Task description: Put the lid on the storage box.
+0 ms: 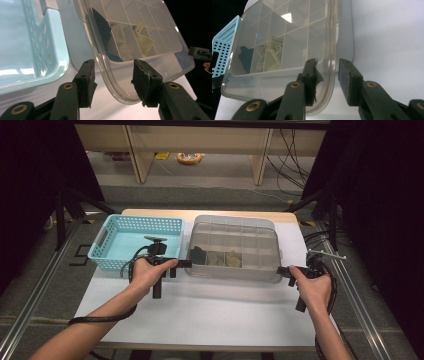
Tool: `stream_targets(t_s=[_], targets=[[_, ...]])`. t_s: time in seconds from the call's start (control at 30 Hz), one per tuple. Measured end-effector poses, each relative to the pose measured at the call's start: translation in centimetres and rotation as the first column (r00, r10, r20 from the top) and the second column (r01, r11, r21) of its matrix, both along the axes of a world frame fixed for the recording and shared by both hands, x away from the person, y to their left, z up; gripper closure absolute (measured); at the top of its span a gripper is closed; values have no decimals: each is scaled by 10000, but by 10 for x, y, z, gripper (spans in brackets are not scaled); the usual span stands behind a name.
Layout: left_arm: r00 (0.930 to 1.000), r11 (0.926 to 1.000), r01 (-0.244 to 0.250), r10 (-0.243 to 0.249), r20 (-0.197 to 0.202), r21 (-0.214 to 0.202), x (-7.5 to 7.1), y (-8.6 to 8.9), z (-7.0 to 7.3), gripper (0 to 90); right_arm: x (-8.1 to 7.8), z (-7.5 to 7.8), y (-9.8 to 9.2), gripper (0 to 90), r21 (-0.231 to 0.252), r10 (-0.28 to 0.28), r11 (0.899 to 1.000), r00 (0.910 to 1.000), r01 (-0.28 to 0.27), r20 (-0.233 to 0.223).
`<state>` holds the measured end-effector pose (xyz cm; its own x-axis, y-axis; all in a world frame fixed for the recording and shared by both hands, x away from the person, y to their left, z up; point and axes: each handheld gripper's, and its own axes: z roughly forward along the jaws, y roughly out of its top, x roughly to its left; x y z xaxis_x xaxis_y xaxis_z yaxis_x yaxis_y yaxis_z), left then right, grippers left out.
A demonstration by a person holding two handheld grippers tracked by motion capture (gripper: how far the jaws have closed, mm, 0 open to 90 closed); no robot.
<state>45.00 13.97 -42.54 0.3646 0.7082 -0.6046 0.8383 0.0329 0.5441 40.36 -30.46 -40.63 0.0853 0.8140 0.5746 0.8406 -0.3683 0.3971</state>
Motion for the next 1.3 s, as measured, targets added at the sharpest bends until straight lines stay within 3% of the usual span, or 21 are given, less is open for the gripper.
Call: stream_targets(t_s=[0.17,0.2,0.23,0.33,0.53,0.57,0.63,0.77,0.8,0.83,0.97,1.0,1.03,1.07,1.1,1.17,1.2,1.3], targets=[[9999,10000,37,-37,-161,2,2,0,-2,541,1,0,1,690,-8,73,10000,10000,-73,-51],[9989,9997,-125,116,-447,-205,2,-1,-3,552,1,0,2,691,184,-32,9998,9998,35,-199],[9986,9997,-29,16,-520,-258,3,0,-4,565,1,0,1,692,-10,178,9998,9998,-178,-59],[9983,9996,38,-54,-584,-269,3,-1,-5,612,0,-1,1,696,96,109,9999,9999,-108,-46],[9988,10000,14,-18,-498,-83,3,-1,-3,640,0,-1,-1,714,24,189,9998,9998,-188,-57],[9989,10000,7,-7,-466,3,3,-1,-3,639,0,0,0,716,257,72,9996,10000,-71,-26],[9989,10000,-52,54,-466,45,3,-2,-2,641,0,0,0,720,232,74,9997,10000,-73,-29],[9991,9999,-88,93,-403,106,2,-3,-3,650,0,-2,-1,731,-75,153,9999,9999,-153,-37],[9992,9999,-90,94,-400,101,2,-3,-3,653,1,-2,1,732,98,-77,9999,10000,78,-33],[9993,9999,-77,81,-374,119,2,-3,-3,654,2,-4,-2,732,-205,291,9994,9992,-285,286],[9997,9998,67,-61,-255,207,2,-3,-1,652,3,-1,2,734,24,-114,9999,9999,114,-21],[9999,9998,43,-40,-148,182,2,-3,-1,651,5,-3,-2,736,-371,235,9991,9994,-225,272],[10000,9998,71,-70,-61,191,3,-3,1,651,5,1,1,743,-101,-184,9998,9998,184,-56],[10000,9998,29,-29,-12,176,3,-4,2,651,5,0,-1,753,-198,36,9998,9997,-31,254],[10000,9999,-18,18,-16,140,3,-4,4,650,6,2,0,757,-368,-59,9993,10000,62,71],[10000,9998,66,-66,24,177,4,-4,6,649,6,3,-1,757,-134,-107,9999,9998,110,177],[10000,9998,-45,45,11,190,7,-5,7,649,7,3,-1,758,-325,-88,9994,9999,91,87],[9998,9995,-145,149,-132,284,9,-7,6,647,9,3,-1,760,-107,-95,9999,9998,96,155]])
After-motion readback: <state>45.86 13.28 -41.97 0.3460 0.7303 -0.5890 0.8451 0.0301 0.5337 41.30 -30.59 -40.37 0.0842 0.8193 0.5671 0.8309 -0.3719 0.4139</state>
